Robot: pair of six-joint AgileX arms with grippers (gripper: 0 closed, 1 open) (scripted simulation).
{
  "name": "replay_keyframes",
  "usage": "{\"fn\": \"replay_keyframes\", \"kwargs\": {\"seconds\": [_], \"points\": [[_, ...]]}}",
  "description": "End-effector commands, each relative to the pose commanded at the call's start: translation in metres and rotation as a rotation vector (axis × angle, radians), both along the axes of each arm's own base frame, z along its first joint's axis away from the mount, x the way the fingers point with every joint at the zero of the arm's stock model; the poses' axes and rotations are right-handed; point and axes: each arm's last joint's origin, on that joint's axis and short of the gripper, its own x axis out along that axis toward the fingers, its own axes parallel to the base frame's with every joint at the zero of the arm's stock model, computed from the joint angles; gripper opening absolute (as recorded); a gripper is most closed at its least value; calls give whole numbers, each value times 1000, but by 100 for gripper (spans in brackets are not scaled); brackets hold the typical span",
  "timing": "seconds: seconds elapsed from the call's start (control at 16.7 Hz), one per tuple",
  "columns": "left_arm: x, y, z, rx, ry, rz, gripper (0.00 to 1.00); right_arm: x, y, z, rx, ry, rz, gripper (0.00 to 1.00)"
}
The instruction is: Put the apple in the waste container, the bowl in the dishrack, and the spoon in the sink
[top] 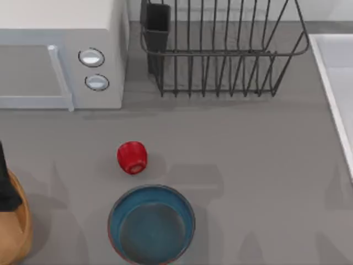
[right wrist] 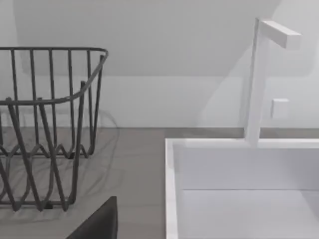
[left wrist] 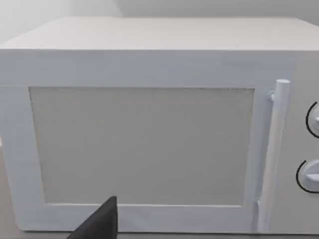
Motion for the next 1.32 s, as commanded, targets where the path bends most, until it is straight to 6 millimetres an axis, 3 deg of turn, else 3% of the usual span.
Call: {"fn": "replay_keyframes", "kwargs": {"seconds": [0.3, 0.54, 0.96, 1.32], "points": [[1, -1, 8, 28, 39, -13, 100, 0, 0, 0, 0, 0, 0, 100], [9, -7, 40, 115, 173, -79, 100, 0, 0, 0, 0, 0, 0, 100], [50, -25, 84, 289, 458, -248, 100, 0, 0, 0, 0, 0, 0, 100], [99, -48, 95, 440, 718, -402, 100, 0, 0, 0, 0, 0, 0, 100]]}}
